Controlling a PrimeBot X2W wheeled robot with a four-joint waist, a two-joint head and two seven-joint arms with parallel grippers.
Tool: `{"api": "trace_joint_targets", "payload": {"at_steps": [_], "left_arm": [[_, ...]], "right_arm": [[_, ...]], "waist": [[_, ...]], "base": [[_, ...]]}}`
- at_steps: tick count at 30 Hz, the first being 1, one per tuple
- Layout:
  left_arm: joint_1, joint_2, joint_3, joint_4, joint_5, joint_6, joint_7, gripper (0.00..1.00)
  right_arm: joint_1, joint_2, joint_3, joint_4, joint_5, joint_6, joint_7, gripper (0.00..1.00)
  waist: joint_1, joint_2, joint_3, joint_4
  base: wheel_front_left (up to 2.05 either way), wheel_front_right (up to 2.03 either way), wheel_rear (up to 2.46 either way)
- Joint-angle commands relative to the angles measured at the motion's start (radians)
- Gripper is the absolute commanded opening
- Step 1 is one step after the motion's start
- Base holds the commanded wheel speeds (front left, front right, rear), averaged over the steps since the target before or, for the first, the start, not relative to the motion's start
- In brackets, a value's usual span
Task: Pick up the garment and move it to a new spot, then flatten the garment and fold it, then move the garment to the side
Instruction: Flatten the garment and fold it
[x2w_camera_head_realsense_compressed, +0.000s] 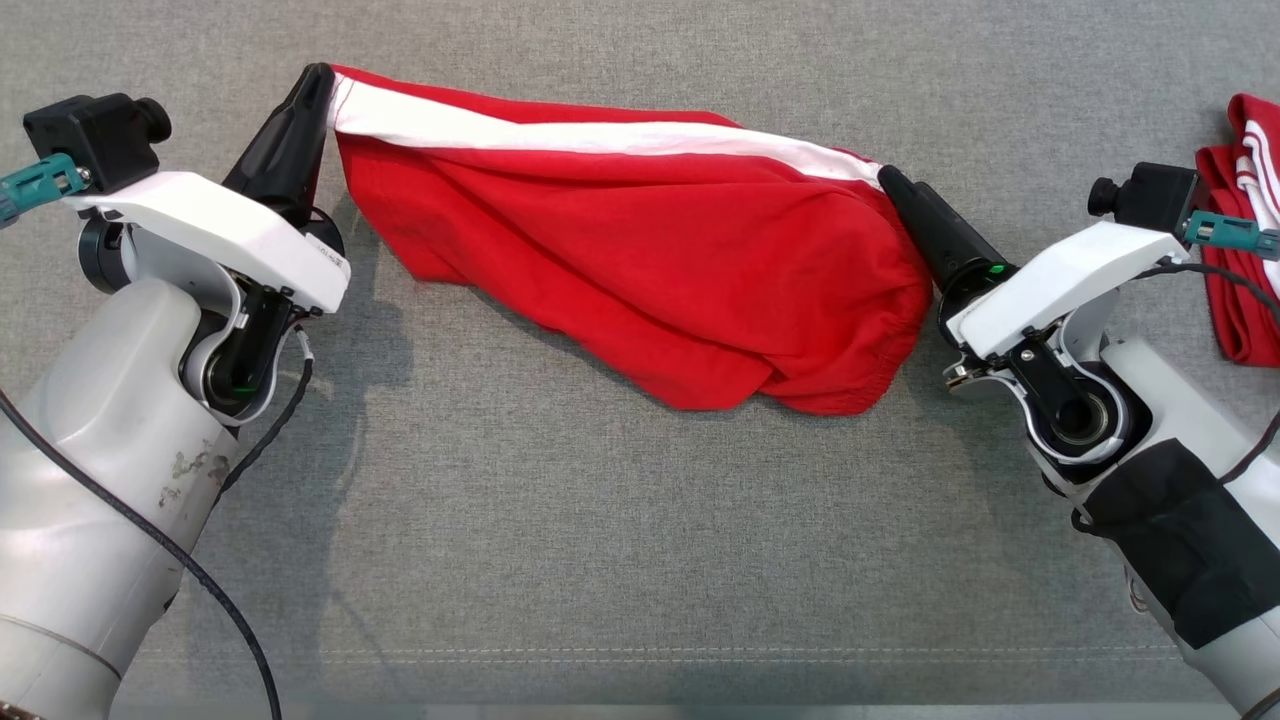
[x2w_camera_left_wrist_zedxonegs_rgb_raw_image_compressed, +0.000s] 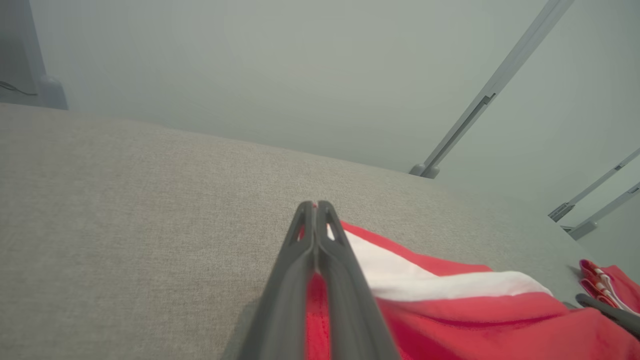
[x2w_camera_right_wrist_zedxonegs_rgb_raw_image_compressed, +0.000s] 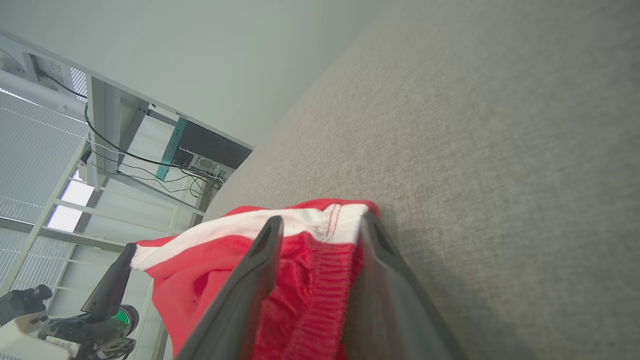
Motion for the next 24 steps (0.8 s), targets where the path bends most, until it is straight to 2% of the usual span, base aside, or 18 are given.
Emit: {"api": "trace_joint_targets", "payload": {"at_steps": [1,3,5,8,12,15,20,24], "left_arm": [[-0.04,0.04,0.024,-0.016,-0.007,-0.007,-0.013,0.0],[-0.04,0.039,0.021,-0.015,-0.009,-0.007,-0.015,0.0],[-0.041,0.039,0.019,-0.014,-0.01,-0.007,-0.016,0.0],[-0.043,0.04,0.015,-0.012,-0.013,-0.007,-0.017,0.0],[-0.047,0.039,0.011,-0.011,-0.016,-0.007,-0.019,0.0],[-0.049,0.037,0.009,-0.01,-0.02,-0.007,-0.02,0.0],[-0.053,0.037,0.006,-0.011,-0.023,-0.007,-0.021,0.0],[-0.056,0.038,0.004,-0.011,-0.026,-0.007,-0.021,0.0]], "right_arm": [[0.015,0.01,0.0,-0.019,0.021,0.002,0.0,0.75],[0.015,0.011,-0.002,-0.018,0.035,0.002,0.009,0.64],[0.016,0.012,-0.004,-0.015,0.048,0.002,0.017,0.64],[0.017,0.013,-0.01,-0.01,0.063,0.002,0.024,0.56],[0.016,0.02,-0.019,0.002,0.09,0.002,0.047,0.6],[0.013,0.029,-0.028,0.017,0.108,0.002,0.061,0.55],[0.011,0.037,-0.029,0.029,0.116,0.002,0.079,0.57],[0.014,0.039,-0.025,0.038,0.116,0.002,0.097,0.51]], "waist": [[0.0,0.0,-0.001,0.001],[0.0,0.0,0.0,0.001],[0.0,0.0,0.001,0.002],[0.0,0.0,0.005,0.004],[0.0,0.0,0.009,0.008],[0.0,0.0,0.011,0.011],[0.0,0.0,0.012,0.015],[0.0,0.0,0.014,0.017]], "base": [[0.0,0.0,0.0],[0.0,0.0,0.0],[0.0,0.0,0.0],[0.0,0.0,0.0],[0.0,0.0,0.0],[0.0,0.0,0.0],[0.0,0.0,0.0],[0.0,0.0,0.0]]}}
